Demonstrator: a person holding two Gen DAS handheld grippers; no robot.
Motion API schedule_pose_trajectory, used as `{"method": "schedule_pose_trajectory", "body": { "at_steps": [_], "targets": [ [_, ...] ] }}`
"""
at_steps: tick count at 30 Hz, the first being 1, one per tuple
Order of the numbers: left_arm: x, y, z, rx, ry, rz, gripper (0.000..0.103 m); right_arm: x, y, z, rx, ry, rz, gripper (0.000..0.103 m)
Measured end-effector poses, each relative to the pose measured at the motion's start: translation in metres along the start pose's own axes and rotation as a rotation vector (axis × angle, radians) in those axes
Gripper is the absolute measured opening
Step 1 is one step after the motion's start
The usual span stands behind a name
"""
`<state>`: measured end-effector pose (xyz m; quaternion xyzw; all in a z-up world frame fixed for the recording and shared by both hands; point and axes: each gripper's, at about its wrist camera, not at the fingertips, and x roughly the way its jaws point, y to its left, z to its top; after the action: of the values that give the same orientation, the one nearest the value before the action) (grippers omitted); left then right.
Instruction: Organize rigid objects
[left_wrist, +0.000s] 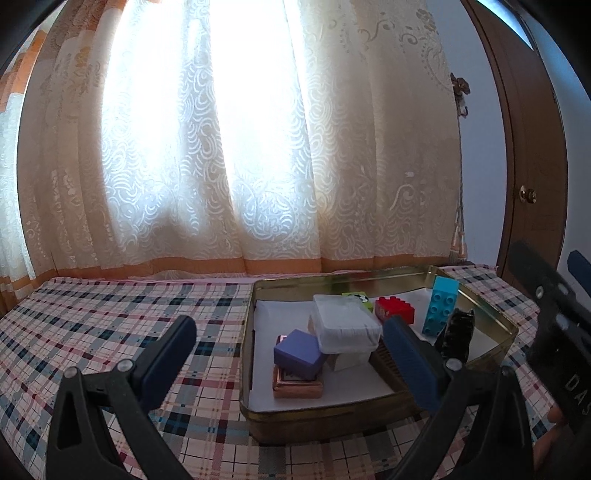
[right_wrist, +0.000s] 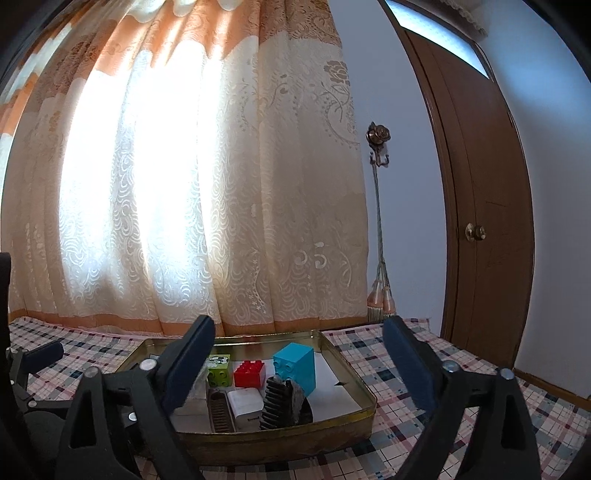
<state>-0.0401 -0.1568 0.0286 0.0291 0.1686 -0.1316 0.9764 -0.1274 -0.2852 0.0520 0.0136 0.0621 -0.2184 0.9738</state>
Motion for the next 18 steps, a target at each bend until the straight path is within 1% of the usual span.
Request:
{"method": "schedule_pose_trajectory", "body": {
  "at_steps": [11, 18],
  "targets": [
    [-0.0027, -0.0004, -0.0012, -0.002, 0.002, 0.01, 0.103, -0.0035, 0.0015, -0.0003, -0.008, 0.001, 0.011, 0.098],
    [-0.0039, 0.0011, -0.002, -0.014, 0.004, 0.017, 0.103, -0.0055, -0.0003, -0.0003, -0.003, -0.008, 0.0, 0.098]
  ]
}}
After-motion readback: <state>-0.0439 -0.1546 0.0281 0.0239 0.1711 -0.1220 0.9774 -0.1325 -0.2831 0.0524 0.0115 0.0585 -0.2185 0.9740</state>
